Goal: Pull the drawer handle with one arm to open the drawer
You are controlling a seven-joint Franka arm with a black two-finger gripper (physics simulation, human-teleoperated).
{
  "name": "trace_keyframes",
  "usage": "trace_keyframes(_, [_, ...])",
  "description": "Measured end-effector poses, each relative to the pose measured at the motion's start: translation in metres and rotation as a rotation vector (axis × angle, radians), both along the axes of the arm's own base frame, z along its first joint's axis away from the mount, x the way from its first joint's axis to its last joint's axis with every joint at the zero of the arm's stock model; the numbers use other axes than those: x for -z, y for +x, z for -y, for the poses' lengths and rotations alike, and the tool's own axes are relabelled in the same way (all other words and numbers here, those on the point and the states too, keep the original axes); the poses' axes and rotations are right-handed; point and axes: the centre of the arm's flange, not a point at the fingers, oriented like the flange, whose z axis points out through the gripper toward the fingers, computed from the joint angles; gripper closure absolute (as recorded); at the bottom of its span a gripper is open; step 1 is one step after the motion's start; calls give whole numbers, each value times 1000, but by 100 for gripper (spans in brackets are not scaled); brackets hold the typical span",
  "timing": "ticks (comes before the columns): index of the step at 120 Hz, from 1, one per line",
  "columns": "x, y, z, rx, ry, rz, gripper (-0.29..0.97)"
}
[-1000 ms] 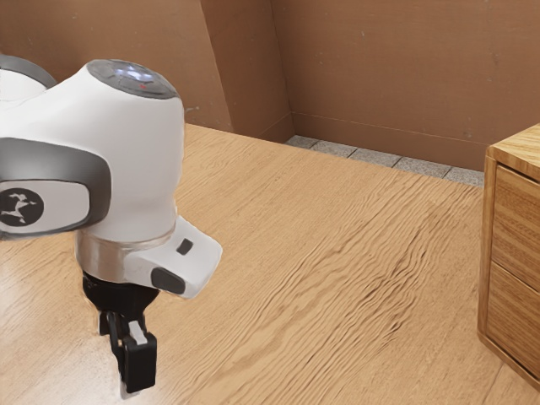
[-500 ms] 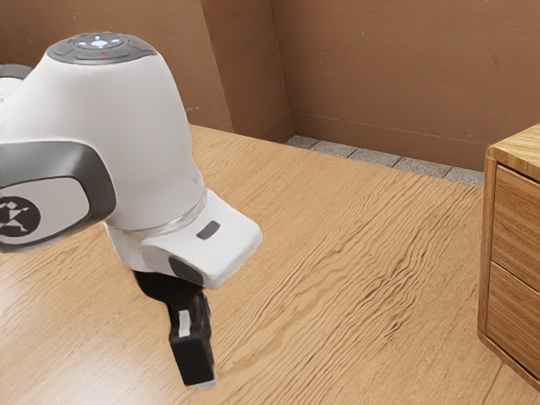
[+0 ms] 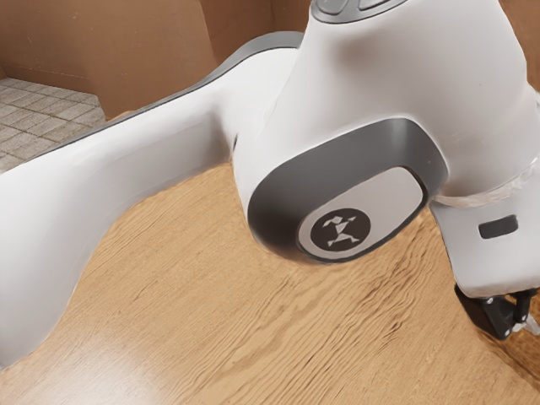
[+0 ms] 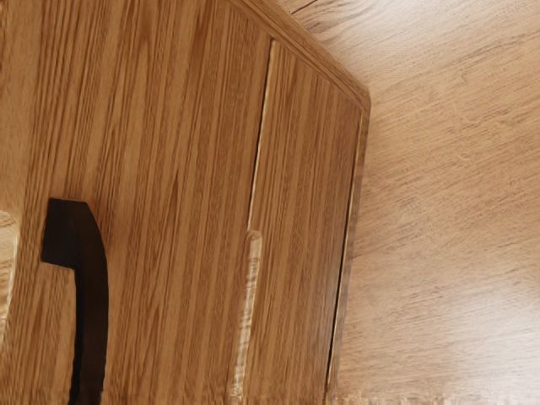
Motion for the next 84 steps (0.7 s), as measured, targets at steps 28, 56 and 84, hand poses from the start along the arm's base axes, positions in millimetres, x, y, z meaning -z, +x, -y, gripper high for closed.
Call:
trace_keyframes(28, [21, 24, 1, 213, 69, 31, 0])
trace_keyframes(56, [32, 37, 3, 355, 123, 62, 0])
trace_keyframes(84, [37, 42, 4, 452, 162, 83, -4])
